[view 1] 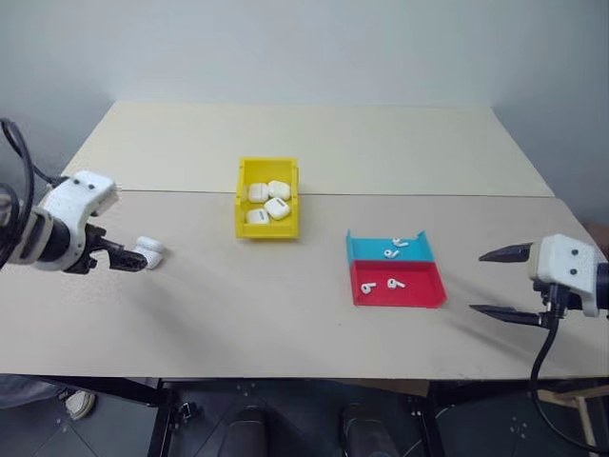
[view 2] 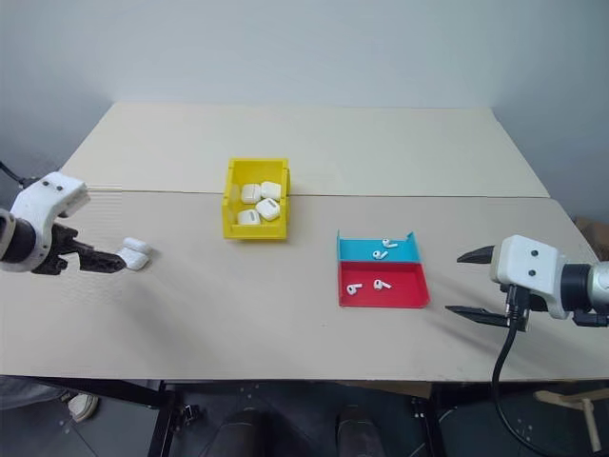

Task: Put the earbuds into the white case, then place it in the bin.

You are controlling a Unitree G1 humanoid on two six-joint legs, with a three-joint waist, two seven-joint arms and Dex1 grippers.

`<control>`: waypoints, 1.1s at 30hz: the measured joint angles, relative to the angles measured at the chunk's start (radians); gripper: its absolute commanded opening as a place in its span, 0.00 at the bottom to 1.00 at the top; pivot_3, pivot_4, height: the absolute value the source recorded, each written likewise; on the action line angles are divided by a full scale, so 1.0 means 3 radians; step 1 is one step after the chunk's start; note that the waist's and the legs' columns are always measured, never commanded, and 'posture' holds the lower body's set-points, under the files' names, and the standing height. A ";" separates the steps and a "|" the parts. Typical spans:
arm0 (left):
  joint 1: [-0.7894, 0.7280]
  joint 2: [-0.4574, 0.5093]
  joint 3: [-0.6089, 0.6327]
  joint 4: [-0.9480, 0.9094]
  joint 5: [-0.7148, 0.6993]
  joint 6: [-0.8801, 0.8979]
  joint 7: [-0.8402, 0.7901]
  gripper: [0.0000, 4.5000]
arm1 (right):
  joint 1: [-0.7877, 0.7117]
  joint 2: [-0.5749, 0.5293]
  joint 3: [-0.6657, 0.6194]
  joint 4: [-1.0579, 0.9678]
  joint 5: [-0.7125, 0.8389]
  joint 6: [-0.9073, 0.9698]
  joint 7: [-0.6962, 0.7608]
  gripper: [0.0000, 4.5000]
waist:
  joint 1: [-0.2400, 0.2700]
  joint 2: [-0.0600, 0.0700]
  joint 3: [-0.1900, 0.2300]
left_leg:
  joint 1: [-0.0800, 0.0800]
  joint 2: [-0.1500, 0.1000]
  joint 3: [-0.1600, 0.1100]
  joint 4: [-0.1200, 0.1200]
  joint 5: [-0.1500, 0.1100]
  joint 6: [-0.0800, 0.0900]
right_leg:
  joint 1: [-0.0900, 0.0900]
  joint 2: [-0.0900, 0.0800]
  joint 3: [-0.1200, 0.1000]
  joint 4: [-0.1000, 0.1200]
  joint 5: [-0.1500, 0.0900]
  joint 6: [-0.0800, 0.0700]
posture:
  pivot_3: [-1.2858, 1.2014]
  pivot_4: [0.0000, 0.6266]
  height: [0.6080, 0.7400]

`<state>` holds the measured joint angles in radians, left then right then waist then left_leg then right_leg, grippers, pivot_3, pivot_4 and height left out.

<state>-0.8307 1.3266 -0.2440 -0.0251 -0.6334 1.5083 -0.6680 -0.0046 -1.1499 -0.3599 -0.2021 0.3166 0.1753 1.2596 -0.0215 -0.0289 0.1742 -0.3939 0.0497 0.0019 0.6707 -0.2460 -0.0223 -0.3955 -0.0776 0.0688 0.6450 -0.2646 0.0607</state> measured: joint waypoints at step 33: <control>-0.1144 -0.1408 -0.1022 0.3253 0.2213 -0.1765 -0.1660 1.00 | -0.0016 0.0000 0.0100 -0.0009 -0.0067 0.0167 -0.0144 1.00 | 0.0024 -0.0001 0.0000 | -0.0042 0.0000 -0.0003 0.0025 0.0001 0.0000 | -0.0031 -0.0001 -0.0003 0.0009 0.0001 0.0003 | 0.52 0.24 1.00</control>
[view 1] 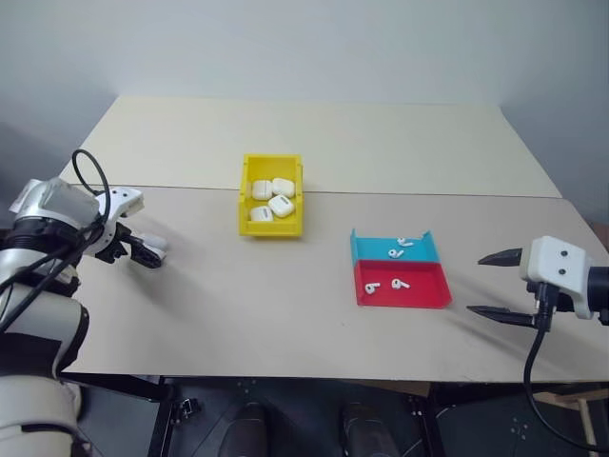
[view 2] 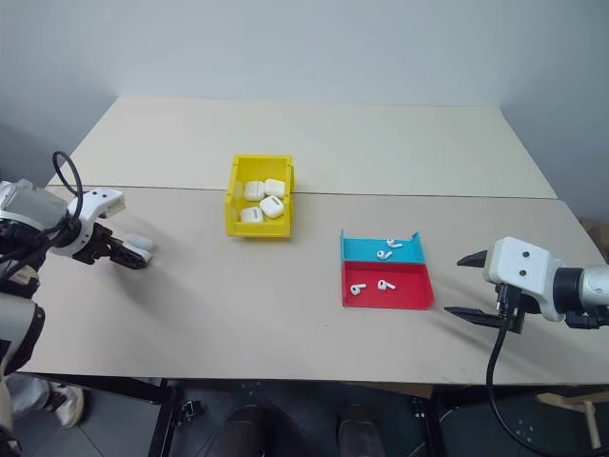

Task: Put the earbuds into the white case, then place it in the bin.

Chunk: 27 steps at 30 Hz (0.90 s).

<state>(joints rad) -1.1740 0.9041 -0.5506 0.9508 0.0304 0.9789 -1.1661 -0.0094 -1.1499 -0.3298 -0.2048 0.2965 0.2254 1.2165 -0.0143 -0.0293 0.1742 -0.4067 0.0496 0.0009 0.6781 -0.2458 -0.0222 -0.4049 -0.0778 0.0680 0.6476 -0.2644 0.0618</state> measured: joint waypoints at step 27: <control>-0.0140 -0.0331 0.0334 0.0592 0.0521 -0.0436 -0.0005 1.00 | 0.0102 0.0003 0.0004 -0.0069 -0.0067 0.0085 -0.0135 1.00 | -0.0002 -0.0001 0.0000 | 0.0002 0.0000 -0.0001 0.0002 0.0000 0.0000 | 0.0002 0.0000 0.0000 0.0003 0.0001 0.0001 | 0.52 0.24 1.00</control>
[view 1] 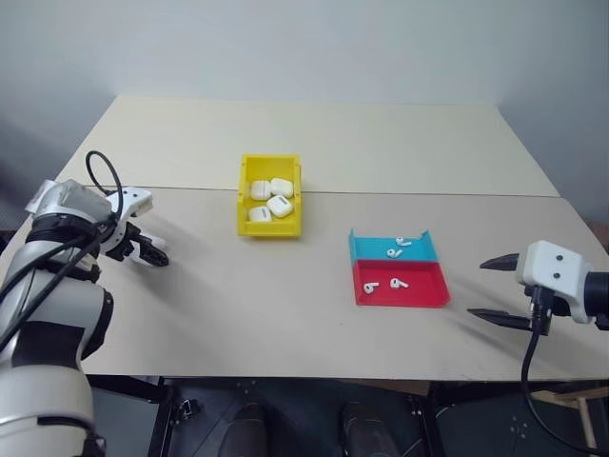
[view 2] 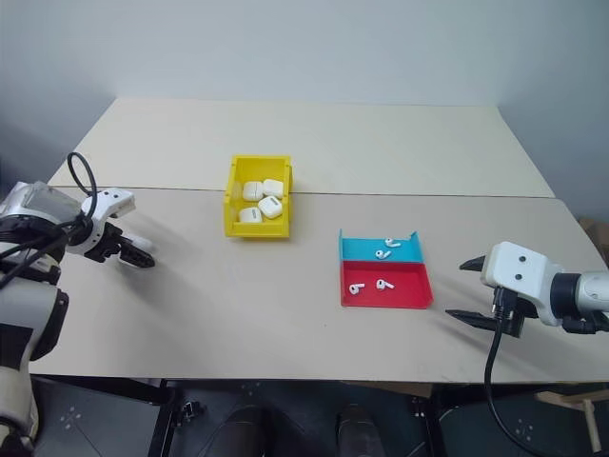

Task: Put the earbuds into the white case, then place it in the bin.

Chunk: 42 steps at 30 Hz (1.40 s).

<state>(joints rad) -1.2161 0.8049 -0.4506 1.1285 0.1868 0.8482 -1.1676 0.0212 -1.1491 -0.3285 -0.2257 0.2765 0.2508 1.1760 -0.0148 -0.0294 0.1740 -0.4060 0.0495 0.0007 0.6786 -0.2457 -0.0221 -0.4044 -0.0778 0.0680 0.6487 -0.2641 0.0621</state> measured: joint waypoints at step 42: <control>0.3715 -0.1699 0.2497 -0.5343 -0.2006 -0.1879 0.0184 0.62 | -0.1174 -0.0573 0.0730 -0.0254 0.0443 0.1037 0.0566 1.00 | -0.0014 0.0014 -0.0013 | 0.0056 0.0002 0.0003 0.0002 -0.0001 0.0000 | 0.0056 -0.0002 0.0003 -0.0005 0.0004 -0.0003 | 0.52 0.24 1.00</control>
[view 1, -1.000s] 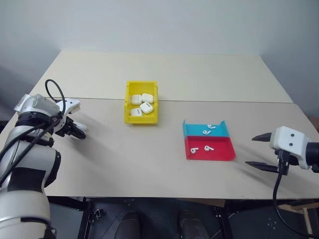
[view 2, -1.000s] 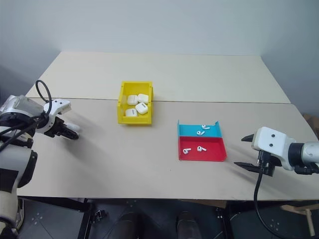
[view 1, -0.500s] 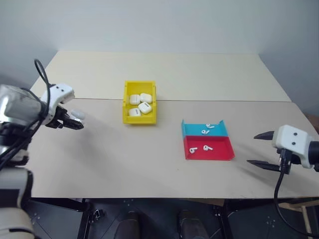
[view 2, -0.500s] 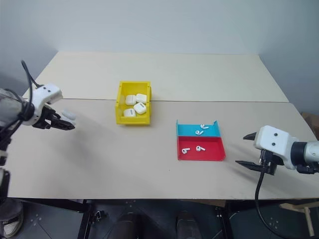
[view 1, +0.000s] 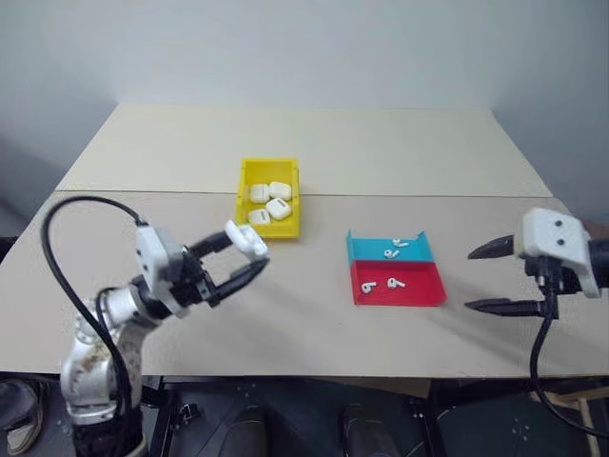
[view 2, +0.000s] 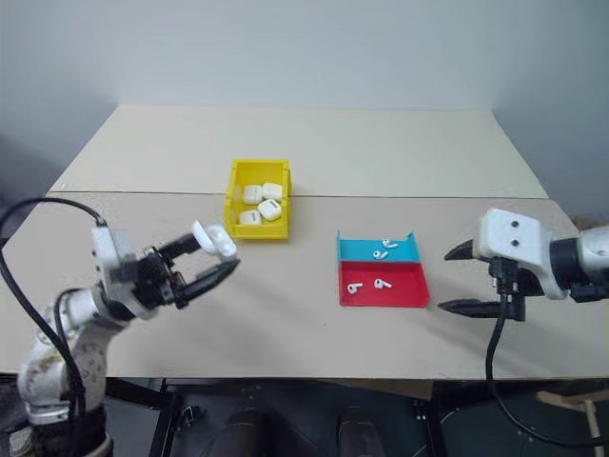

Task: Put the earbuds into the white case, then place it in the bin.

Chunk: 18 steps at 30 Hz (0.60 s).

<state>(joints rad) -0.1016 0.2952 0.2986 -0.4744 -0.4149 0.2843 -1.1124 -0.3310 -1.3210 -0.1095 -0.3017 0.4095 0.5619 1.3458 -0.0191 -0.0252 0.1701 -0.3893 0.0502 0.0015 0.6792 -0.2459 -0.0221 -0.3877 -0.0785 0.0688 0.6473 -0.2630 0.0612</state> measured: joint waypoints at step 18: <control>0.0154 0.0063 -0.0630 0.1207 -0.0195 -0.1758 -0.0606 0.62 | -0.1165 0.0691 0.1744 0.0006 -0.1034 0.0848 -0.0447 0.72 | 0.0006 0.0008 -0.0006 | -0.0027 0.0001 -0.0001 -0.0001 -0.0001 0.0002 | -0.0027 0.0001 -0.0001 -0.0004 0.0000 0.0001 | 0.52 0.24 1.00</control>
<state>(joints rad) -0.0554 0.3140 0.1095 -0.1122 -0.4733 -0.2430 -1.2943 -0.6806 -1.1136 0.4138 -0.3000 0.0993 0.8162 1.2117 -0.0173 -0.0229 0.1684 -0.3974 0.0505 0.0013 0.6787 -0.2463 -0.0214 -0.3957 -0.0784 0.0685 0.6460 -0.2629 0.0617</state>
